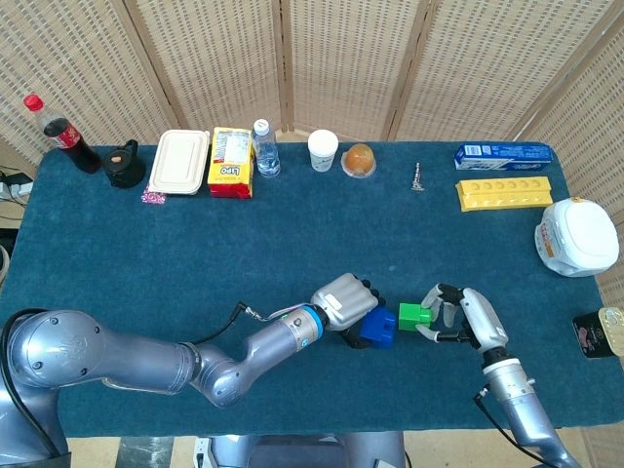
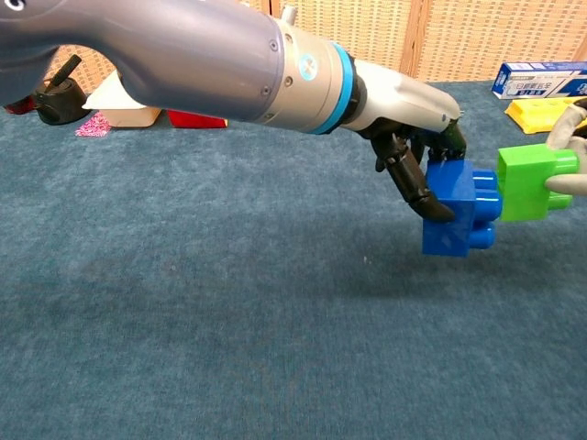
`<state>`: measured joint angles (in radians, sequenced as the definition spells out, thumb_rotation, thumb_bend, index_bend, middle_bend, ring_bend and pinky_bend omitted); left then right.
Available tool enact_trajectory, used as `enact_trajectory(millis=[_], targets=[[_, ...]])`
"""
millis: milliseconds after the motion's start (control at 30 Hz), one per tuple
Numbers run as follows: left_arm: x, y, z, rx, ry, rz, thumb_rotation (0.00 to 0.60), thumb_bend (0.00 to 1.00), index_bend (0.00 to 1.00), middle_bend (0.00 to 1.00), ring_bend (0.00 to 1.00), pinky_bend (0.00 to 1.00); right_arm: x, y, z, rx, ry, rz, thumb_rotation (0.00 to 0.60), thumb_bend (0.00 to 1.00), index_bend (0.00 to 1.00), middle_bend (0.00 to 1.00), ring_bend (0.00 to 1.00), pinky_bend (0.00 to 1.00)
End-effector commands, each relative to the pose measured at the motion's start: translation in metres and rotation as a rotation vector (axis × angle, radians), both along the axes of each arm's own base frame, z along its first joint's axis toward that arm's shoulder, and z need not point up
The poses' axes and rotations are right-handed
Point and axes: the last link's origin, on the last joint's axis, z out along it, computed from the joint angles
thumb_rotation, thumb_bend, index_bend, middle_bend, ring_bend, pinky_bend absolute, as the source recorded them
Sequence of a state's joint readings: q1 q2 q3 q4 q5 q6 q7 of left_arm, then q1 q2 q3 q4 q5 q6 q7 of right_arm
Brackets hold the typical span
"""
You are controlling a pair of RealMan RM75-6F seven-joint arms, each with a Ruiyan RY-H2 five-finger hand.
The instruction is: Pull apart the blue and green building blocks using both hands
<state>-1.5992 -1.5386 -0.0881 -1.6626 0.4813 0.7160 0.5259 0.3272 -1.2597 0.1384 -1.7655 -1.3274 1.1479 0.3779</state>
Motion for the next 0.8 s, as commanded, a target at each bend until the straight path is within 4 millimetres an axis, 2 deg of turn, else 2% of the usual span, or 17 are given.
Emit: enact_trajectory(millis=[33,267,533,700,800], targets=[[-0.010,0.001,0.005,0.011,0.013,0.006,0.338,0.39,0.44,0.33,0.25,0.38,-0.004,0.000,0.003,-0.008,0.010,-0.009,0.600,0.28,0.62,0.68,0.76,0.61],[-0.030,0.004,0.021,0.046,0.039,0.011,0.337,0.39,0.44,0.33,0.25,0.38,-0.013,0.001,0.003,0.003,0.030,-0.026,0.600,0.28,0.62,0.68,0.75,0.59],[-0.056,0.008,0.045,0.104,0.049,0.043,0.338,0.39,0.44,0.33,0.25,0.38,-0.017,0.001,-0.014,0.065,0.073,-0.026,0.600,0.28,0.62,0.65,0.66,0.52],[-0.071,0.009,0.058,0.132,0.043,0.071,0.334,0.39,0.44,0.33,0.25,0.38,-0.019,-0.001,-0.033,0.108,0.123,-0.015,0.600,0.28,0.56,0.60,0.58,0.46],[-0.080,0.009,0.063,0.144,0.043,0.084,0.333,0.39,0.44,0.33,0.25,0.38,-0.022,-0.002,-0.042,0.126,0.142,-0.025,0.600,0.28,0.48,0.52,0.50,0.40]])
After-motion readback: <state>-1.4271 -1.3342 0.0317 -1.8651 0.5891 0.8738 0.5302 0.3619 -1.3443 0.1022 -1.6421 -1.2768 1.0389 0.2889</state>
